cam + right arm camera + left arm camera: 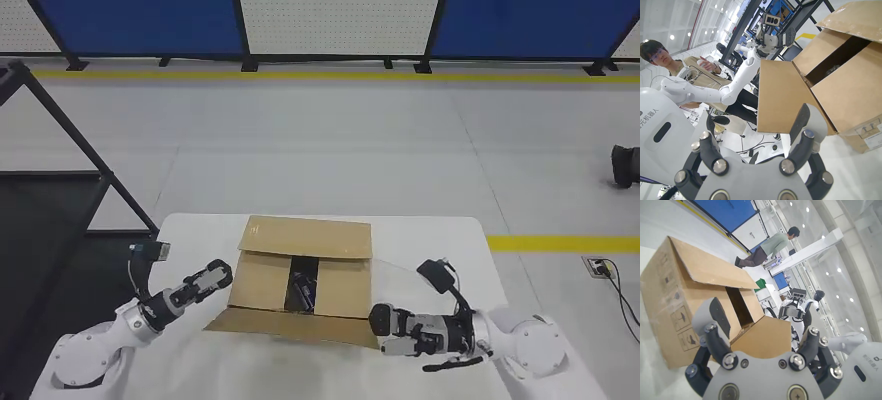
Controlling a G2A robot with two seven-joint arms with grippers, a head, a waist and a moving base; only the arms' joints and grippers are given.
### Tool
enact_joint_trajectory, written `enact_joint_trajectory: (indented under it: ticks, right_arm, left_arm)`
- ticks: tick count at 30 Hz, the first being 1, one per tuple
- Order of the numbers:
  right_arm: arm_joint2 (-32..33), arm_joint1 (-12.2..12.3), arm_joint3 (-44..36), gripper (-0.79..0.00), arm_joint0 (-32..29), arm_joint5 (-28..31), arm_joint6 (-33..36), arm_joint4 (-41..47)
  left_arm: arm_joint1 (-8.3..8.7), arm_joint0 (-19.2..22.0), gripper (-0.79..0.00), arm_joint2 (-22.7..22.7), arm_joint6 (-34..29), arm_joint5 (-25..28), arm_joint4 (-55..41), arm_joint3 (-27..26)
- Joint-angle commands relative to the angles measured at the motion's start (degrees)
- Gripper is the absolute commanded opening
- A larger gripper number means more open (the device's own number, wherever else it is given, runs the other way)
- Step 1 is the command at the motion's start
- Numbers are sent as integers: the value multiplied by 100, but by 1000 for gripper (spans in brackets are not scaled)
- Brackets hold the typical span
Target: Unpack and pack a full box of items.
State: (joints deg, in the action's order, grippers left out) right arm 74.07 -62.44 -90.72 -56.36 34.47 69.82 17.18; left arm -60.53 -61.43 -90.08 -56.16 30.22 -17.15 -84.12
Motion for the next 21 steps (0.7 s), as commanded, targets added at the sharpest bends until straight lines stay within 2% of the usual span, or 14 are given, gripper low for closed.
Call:
enact_joint_trajectory:
  ticks: [1, 6, 13, 21]
  right_arm:
    - [-31, 49, -22, 0, -39, 38, -38, -44]
    - [-137, 168, 11, 0, -70, 118, -119, -182]
    - [-325, 287, 147, 0, -16, 226, -227, -384]
    - [-440, 385, 247, 0, 45, 347, -347, -318]
  left_arm:
    - [31, -15, 0, -16, -506, 103, -267, 3]
    - [117, -34, 0, -25, -1630, 161, -746, -4]
    - [279, -193, 0, 209, -1855, -63, -357, -483]
    - [445, -244, 0, 546, -1832, -40, -225, -623]
